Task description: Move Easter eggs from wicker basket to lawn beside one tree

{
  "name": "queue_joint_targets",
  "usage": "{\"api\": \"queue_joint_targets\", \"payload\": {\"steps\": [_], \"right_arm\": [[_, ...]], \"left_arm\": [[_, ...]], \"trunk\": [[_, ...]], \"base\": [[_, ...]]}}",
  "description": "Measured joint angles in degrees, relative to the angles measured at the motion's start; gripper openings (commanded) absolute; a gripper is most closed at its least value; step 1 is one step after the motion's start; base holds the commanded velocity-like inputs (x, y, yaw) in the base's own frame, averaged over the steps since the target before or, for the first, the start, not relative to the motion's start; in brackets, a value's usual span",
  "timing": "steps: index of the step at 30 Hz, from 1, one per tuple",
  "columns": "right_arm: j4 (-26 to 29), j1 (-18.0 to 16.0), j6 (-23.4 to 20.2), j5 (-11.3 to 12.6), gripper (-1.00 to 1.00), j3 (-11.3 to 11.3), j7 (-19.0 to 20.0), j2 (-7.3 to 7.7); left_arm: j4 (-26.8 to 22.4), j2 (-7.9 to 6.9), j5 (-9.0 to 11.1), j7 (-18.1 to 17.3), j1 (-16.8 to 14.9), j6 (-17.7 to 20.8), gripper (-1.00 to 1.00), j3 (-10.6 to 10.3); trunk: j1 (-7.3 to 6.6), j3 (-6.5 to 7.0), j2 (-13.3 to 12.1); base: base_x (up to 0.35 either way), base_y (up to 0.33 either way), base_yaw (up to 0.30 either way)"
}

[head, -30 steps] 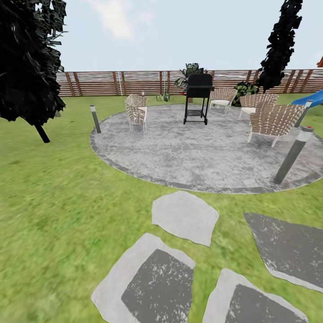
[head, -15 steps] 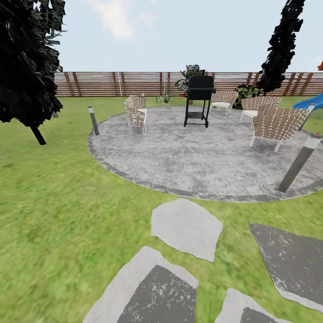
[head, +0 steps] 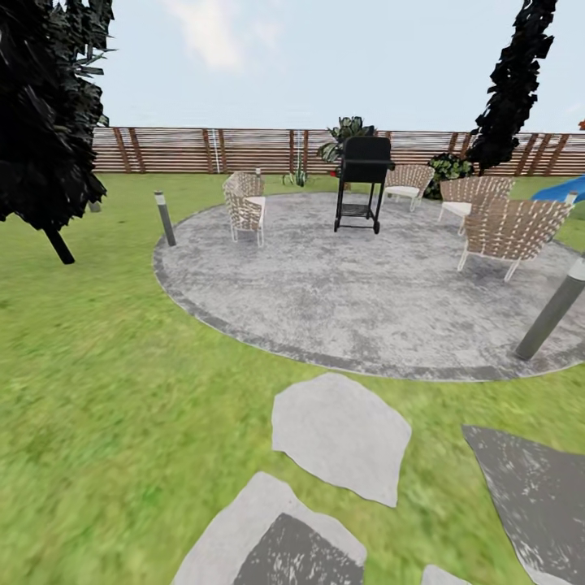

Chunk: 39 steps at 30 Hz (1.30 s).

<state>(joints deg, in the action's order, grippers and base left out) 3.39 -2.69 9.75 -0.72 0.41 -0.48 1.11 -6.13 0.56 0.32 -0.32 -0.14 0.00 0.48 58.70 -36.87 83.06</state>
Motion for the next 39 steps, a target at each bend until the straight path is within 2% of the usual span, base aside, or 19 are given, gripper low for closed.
{"api": "queue_joint_targets", "payload": {"steps": [19,24,39], "right_arm": [[-0.02,0.00,0.00,0.06,1.00,0.00,-0.02,-0.16],[-0.02,0.00,0.00,0.01,1.00,0.06,-0.04,0.25],[-0.01,0.00,0.00,-0.01,1.00,0.03,-0.01,-0.14]], "left_arm": [[0.00,0.18,0.00,0.01,-0.01,0.00,1.00,-0.08],[0.00,0.22,0.00,0.00,0.00,0.00,1.00,-0.08],[0.00,0.22,0.00,0.00,0.01,0.00,1.00,-0.06]], "trunk": [[0.00,0.00,0.00],[0.00,0.00,0.00],[0.00,0.00,0.00]], "base": [[0.336,0.000,0.000],[0.337,0.000,0.000],[0.336,0.000,0.000]]}}
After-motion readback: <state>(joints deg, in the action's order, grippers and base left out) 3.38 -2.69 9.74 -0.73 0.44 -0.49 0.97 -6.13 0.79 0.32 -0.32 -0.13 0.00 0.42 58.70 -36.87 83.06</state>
